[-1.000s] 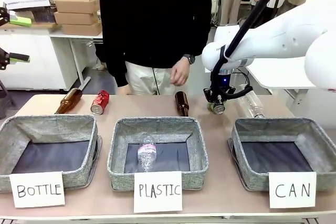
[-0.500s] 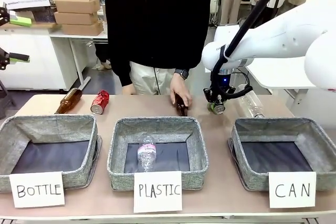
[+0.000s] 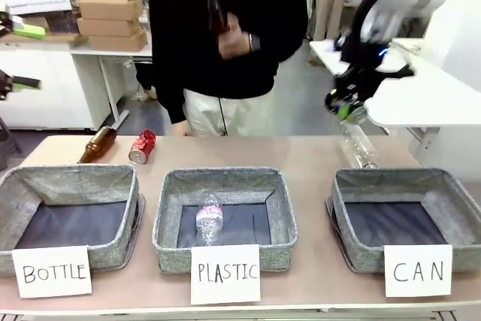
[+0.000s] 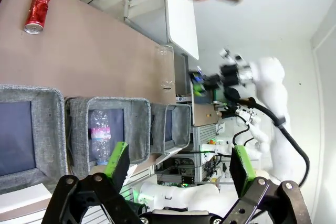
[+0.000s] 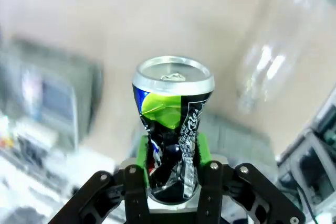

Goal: Sort the can waste into the basket.
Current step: Pick up the can waste from the table and place it in the right Fabric basket.

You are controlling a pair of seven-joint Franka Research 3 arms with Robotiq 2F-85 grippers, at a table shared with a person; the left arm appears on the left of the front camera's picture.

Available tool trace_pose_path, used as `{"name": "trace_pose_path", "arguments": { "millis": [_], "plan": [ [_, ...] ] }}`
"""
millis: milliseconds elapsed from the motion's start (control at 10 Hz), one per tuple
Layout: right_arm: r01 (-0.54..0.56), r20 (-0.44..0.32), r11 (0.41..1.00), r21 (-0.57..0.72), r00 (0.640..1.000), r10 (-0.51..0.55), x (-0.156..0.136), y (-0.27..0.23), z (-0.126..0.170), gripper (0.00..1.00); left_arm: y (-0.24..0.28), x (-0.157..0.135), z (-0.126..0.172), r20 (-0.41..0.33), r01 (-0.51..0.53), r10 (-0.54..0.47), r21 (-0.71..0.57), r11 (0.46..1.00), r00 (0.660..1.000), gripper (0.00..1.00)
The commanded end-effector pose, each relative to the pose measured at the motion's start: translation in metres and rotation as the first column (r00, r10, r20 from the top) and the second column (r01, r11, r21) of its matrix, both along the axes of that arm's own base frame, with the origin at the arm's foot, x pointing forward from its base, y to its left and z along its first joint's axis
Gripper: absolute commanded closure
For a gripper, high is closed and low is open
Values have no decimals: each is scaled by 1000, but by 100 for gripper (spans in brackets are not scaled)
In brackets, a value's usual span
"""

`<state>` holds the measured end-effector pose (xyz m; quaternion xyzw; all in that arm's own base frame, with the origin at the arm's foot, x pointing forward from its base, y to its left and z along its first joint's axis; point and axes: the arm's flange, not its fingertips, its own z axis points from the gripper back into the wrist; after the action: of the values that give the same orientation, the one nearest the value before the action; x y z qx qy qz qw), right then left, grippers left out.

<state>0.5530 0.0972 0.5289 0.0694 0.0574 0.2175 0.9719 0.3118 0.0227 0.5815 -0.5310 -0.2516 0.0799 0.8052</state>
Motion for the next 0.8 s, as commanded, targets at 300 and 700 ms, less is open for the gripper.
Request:
{"name": "trace_pose_path", "arguments": {
  "millis": [300, 700],
  "plan": [
    [-145, 47, 986, 77, 989, 142, -184, -80, -11, 100, -2, 2, -1, 26, 6, -6, -12, 1000, 1000, 0],
    [-115, 44, 989, 94, 993, 111, -201, -72, -43, 100, -2, 2, -1, 26, 6, -6, -12, 1000, 1000, 0]
  ]
}}
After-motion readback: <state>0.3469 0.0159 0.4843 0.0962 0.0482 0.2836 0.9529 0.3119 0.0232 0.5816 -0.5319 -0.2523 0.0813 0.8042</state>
